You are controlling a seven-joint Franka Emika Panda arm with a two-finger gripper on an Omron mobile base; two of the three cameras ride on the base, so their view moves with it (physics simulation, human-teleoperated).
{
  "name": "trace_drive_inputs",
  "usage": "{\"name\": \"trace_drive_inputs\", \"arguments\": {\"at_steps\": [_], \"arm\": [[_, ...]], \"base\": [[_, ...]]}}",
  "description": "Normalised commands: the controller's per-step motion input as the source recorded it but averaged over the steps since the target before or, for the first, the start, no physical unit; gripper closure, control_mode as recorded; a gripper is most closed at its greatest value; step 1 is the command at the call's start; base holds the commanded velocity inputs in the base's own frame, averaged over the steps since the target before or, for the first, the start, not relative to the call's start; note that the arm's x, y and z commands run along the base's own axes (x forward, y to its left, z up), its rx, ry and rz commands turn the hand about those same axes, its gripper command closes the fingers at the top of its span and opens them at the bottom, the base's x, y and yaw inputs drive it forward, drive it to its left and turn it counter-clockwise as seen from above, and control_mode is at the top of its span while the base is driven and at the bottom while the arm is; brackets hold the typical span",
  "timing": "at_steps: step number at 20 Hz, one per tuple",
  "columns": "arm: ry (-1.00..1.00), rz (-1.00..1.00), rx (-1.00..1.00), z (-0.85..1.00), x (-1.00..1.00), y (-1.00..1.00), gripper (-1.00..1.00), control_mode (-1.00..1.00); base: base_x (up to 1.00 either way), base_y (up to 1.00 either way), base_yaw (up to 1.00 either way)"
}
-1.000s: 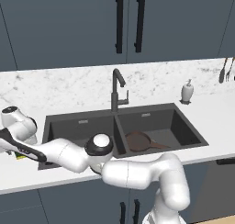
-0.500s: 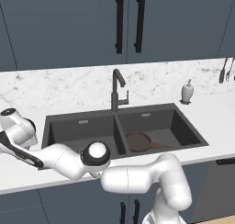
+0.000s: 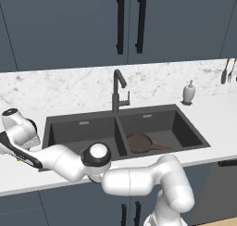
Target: Pick the pan and sponge and place them into the sink. Then turn on the water.
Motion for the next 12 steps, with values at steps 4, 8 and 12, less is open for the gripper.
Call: {"name": "trace_drive_inputs", "arguments": {"at_steps": [4, 8, 12], "arm": [[0.00, 0.00, -0.05, -0.06, -0.10, 0.00, 1.00, -1.00], [-0.02, -0.05, -0.13, -0.04, -0.22, 0.00, 1.00, -1.00], [0.00, -0.01, -0.06, 0.00, -0.19, -0.25, 1.00, -1.00]], "base": [[0.00, 0.00, 0.00], [0.00, 0.00, 0.00], [0.00, 0.00, 0.00]]}}
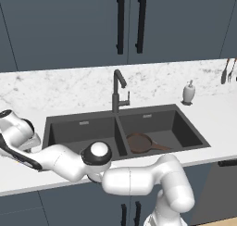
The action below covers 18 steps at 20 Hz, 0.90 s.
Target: Pick the pan and sponge and place them into the sink. Then turn on the water.
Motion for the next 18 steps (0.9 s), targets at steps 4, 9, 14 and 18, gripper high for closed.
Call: {"name": "trace_drive_inputs", "arguments": {"at_steps": [4, 9, 14, 18], "arm": [[-0.03, 0.00, -0.13, 0.00, -0.10, -0.21, 1.00, -1.00], [0.00, 0.00, -0.10, -0.22, 0.23, -0.30, 1.00, -1.00], [0.00, 0.00, -0.07, -0.45, 0.23, -0.18, 1.00, -1.00], [-0.14, 0.00, -0.08, 0.00, 0.00, -0.30, 1.00, -1.00]], "base": [[0.00, 0.00, 0.00], [0.00, 0.00, 0.00], [0.00, 0.00, 0.00], [0.00, 0.00, 0.00]]}}
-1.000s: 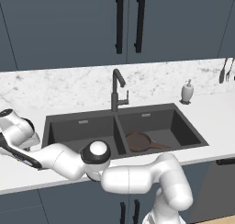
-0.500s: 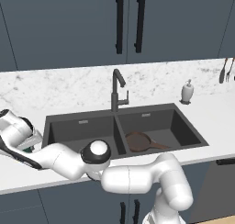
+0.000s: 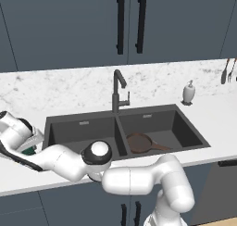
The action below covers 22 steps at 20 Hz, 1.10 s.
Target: Pick the pan and sponge and place them into the sink. Then turn on the water.
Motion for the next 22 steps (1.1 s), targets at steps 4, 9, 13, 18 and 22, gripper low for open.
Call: {"name": "trace_drive_inputs", "arguments": {"at_steps": [4, 9, 13, 18, 22], "arm": [[-0.28, -0.01, -0.09, 0.09, -0.01, -0.66, 1.00, -1.00], [-0.17, -0.05, -0.04, 0.06, 0.00, -0.84, 1.00, -1.00], [-0.04, -0.05, 0.00, 0.12, -0.02, -0.99, 1.00, -1.00], [-0.03, -0.03, 0.00, 0.09, -0.19, -1.00, 1.00, -1.00], [-0.08, 0.00, 0.00, 0.02, -0.64, -1.00, 1.00, -1.00]], "base": [[0.00, 0.00, 0.00], [0.00, 0.00, 0.00], [0.00, 0.00, 0.00], [0.00, 0.00, 0.00], [0.00, 0.00, 0.00]]}}
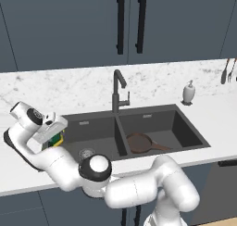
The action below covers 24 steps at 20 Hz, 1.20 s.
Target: Pick the pan and sponge and place them into the sink. Then turn on the water.
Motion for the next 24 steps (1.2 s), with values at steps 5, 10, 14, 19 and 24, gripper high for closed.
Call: {"name": "trace_drive_inputs", "arguments": {"at_steps": [5, 10, 14, 19, 24], "arm": [[0.00, 0.00, 0.02, 0.33, -0.66, -0.98, 1.00, -1.00], [0.00, 0.06, 0.12, 0.42, -0.60, -0.99, 1.00, -1.00], [-0.05, 0.15, 0.18, 0.37, -0.62, -1.00, 1.00, -1.00], [-0.12, 0.21, 0.20, 0.27, -0.41, -1.00, 1.00, -1.00], [-0.12, 0.22, 0.21, 0.26, -0.13, -0.99, 1.00, -1.00]], "base": [[0.00, 0.00, 0.00], [0.00, 0.00, 0.00], [0.00, 0.00, 0.00], [0.00, 0.00, 0.00], [0.00, 0.00, 0.00]]}}
